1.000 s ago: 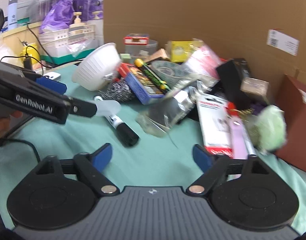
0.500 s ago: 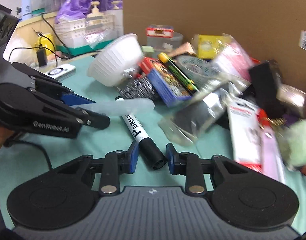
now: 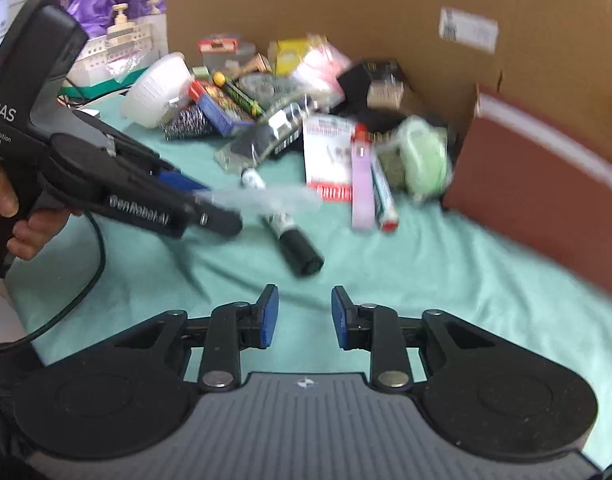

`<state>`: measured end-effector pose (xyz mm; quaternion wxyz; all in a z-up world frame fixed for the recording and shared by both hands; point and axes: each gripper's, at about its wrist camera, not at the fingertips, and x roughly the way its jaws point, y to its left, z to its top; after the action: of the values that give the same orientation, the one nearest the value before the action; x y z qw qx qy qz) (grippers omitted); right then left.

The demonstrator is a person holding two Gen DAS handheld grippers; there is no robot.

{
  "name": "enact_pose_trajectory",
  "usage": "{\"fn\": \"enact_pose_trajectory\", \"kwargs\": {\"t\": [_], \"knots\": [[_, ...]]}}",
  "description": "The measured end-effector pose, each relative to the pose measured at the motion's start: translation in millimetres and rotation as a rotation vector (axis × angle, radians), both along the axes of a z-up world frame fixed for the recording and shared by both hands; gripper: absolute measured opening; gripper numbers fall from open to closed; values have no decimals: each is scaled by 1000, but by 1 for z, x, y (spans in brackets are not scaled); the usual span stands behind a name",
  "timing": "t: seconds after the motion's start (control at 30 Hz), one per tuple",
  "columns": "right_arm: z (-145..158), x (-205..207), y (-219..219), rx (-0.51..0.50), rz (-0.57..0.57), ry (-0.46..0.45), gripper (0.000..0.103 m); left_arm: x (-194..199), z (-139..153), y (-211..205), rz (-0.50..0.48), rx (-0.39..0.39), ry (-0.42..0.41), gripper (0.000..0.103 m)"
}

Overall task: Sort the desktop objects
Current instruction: 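Grasp the clear plastic tube with the left gripper while the right grasps the white marker, then carry the tube and marker with both grippers over the brown box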

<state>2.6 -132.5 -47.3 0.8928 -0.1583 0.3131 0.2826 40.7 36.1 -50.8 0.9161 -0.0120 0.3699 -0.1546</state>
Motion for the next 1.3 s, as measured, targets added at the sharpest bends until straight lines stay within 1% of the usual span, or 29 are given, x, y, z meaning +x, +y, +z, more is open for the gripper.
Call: {"fn": "enact_pose_trajectory", "kwargs": {"t": [0.07, 0.13, 0.17, 0.27, 0.33, 0.37, 0.4, 0.47, 0.5, 0.57, 0.63, 0.73, 0.87, 1.0, 1.03, 1.07, 1.1, 1.13, 1.3], "knots": [[0, 7, 6, -7, 26, -25, 29, -3, 1, 7, 20, 2, 4, 31], [0, 17, 14, -6, 70, -38, 29, -3, 1, 16, 63, -3, 10, 22], [-3, 22, 19, -6, 89, -41, 29, -2, 1, 21, 86, -16, 16, 21], [-11, 37, 33, -23, 104, -35, 29, 2, 1, 34, 154, -77, 34, 20], [-18, 46, 36, -20, 91, -18, 28, 6, 3, 35, 190, -78, 34, 20], [-19, 48, 33, 9, 69, -4, 27, 7, 3, 35, 197, -70, 32, 20], [-18, 51, 31, 35, 39, 27, 25, 7, 3, 33, 192, -63, 30, 20], [-13, 49, 26, 50, -15, 73, 22, 7, 3, 31, 167, -61, 28, 17], [-11, 44, 25, 47, -19, 81, 22, 8, 3, 29, 154, -66, 32, 14], [-8, 36, 26, 36, 28, 93, 23, 9, 1, 26, 150, -59, 26, 14], [-6, 35, 30, 22, 62, 85, 23, 10, 1, 25, 146, -48, 19, 14], [-7, 43, 42, -18, 76, 69, 23, 6, 1, 23, 127, -27, 17, 14], [-10, 57, 56, -64, 107, 71, 23, 5, 1, 26, 110, -25, 17, 14], [-9, 66, 62, -80, 125, 85, 23, 7, 1, 24, 102, -13, 18, 14], [-9, 66, 62, -81, 131, 86, 23, 7, 1, 24, 98, -6, 15, 11], [-9, 67, 62, -74, 132, 88, 22, 7, 1, 23, 100, 2, 12, 10], [-9, 68, 60, -63, 129, 89, 14, 7, 1, 22, 102, 4, 9, 10], [-10, 68, 59, -52, 118, 84, 13, 7, 1, 22, 109, 0, 9, 10], [-9, 57, 52, -5, 81, 49, 13, 4, 5, 18, 130, -53, 13, 10]]}}
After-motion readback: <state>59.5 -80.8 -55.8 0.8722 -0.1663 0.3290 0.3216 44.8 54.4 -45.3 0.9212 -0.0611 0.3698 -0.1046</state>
